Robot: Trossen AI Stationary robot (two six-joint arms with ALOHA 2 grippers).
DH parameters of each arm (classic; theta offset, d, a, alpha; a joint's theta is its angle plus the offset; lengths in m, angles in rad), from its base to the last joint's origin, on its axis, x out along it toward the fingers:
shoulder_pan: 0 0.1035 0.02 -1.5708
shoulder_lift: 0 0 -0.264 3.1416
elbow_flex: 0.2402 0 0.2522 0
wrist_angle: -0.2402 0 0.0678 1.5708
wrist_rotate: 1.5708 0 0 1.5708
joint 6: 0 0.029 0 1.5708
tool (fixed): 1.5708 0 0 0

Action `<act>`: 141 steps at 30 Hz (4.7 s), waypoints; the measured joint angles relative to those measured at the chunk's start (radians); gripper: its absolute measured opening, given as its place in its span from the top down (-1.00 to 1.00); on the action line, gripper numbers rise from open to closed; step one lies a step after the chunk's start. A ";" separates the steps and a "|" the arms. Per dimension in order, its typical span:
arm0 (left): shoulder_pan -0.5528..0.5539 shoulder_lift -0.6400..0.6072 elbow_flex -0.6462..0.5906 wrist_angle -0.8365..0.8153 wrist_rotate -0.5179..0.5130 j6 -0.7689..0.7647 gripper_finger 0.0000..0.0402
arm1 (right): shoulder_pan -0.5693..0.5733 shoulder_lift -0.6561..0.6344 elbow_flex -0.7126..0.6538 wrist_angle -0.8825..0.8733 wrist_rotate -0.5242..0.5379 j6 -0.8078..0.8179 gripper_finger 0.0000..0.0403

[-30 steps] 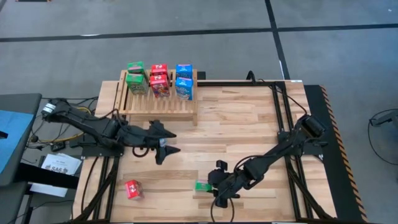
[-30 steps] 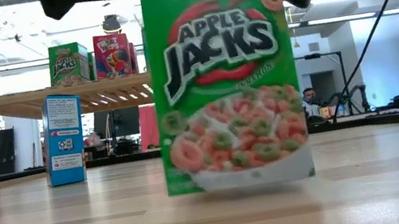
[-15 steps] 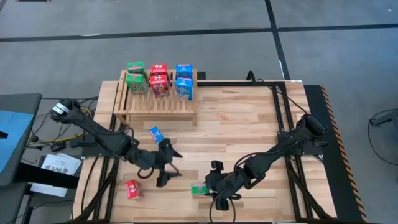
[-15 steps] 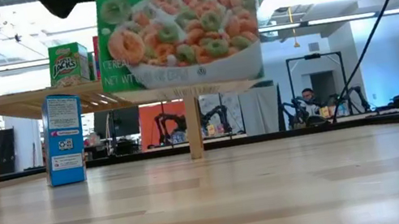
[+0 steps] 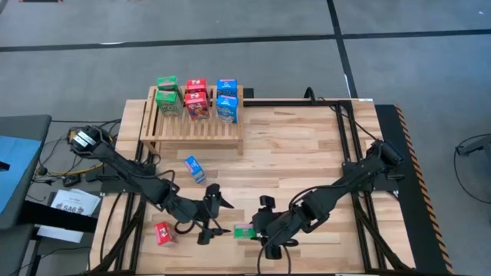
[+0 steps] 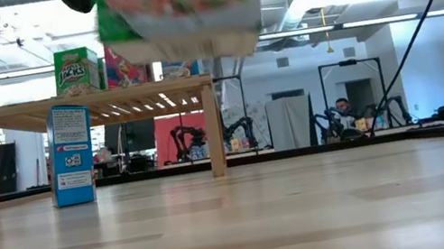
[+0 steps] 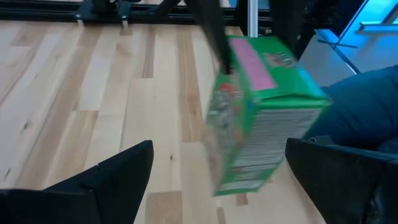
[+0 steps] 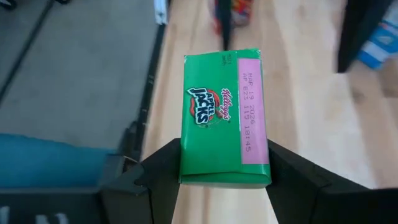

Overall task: Stack cereal on shelf
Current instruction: Put the green cereal box on the shelf aligned with the other green cereal box

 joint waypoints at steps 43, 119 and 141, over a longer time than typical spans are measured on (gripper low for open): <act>0.003 0.003 0.000 0.177 -0.050 0.122 -0.27 | -0.033 0.000 0.083 -0.039 0.079 -0.034 -0.13; 0.003 -0.694 -0.191 -0.290 -0.678 0.057 0.09 | 0.327 -0.415 0.083 -0.280 0.164 -0.138 -0.42; 0.003 -1.048 -0.255 -0.727 -1.066 -0.129 0.09 | 0.348 -0.416 0.083 -0.305 0.182 -0.138 -0.42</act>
